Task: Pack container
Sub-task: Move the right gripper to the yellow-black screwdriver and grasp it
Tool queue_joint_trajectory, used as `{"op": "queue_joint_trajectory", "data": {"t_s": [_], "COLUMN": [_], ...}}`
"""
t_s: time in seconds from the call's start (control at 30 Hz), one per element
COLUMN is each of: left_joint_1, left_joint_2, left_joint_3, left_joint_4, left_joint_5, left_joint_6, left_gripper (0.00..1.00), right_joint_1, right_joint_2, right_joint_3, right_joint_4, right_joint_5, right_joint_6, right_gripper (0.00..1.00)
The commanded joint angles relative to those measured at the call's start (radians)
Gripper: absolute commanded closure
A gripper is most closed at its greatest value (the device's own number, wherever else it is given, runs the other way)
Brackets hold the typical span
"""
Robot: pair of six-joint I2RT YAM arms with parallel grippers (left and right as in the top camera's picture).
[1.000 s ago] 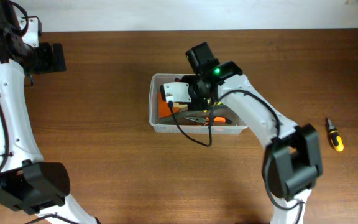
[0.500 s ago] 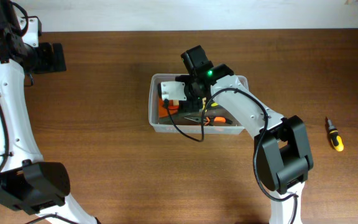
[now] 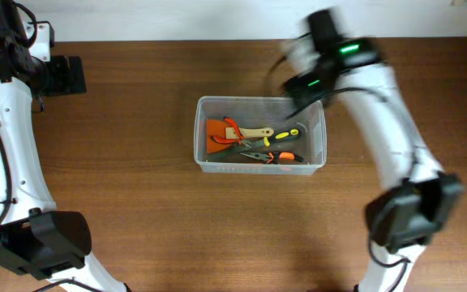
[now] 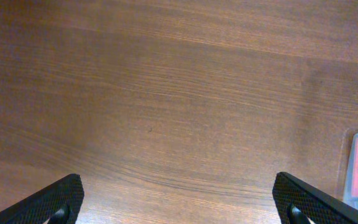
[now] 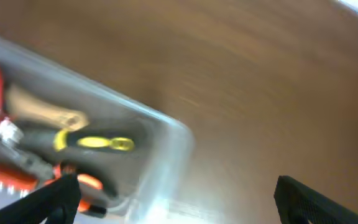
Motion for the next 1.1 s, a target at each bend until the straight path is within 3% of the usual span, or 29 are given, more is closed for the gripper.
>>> {"op": "queue_joint_trajectory", "data": {"t_s": [0.0, 0.07, 0.17, 0.4, 0.7, 1.07], "left_joint_1": [0.003, 0.003, 0.003, 0.003, 0.003, 0.003], "left_joint_2": [0.003, 0.003, 0.003, 0.003, 0.003, 0.003], "left_joint_3": [-0.002, -0.002, -0.002, -0.002, -0.002, -0.002], "left_joint_4": [0.002, 0.002, 0.002, 0.002, 0.002, 0.002], "left_joint_5": [0.011, 0.011, 0.011, 0.011, 0.011, 0.011], "left_joint_6": [-0.013, -0.013, -0.013, -0.013, -0.013, -0.013], "left_gripper": [0.01, 0.01, 0.01, 0.01, 0.01, 0.01], "right_joint_1": [-0.169, -0.283, -0.406, -0.609, -0.706, -0.74], "right_joint_2": [-0.042, -0.031, -0.014, -0.009, -0.009, -0.008], "right_joint_3": [0.04, 0.039, 0.011, -0.183, -0.415, -0.549], "right_joint_4": [-0.069, -0.131, -0.165, -0.1, 0.074, 0.22], "right_joint_5": [-0.145, -0.183, -0.183, -0.1, -0.051, -0.054], "right_joint_6": [0.306, 0.387, 0.395, 0.391, 0.144, -0.152], "right_gripper": [0.01, 0.01, 0.01, 0.03, 0.06, 0.11]}}
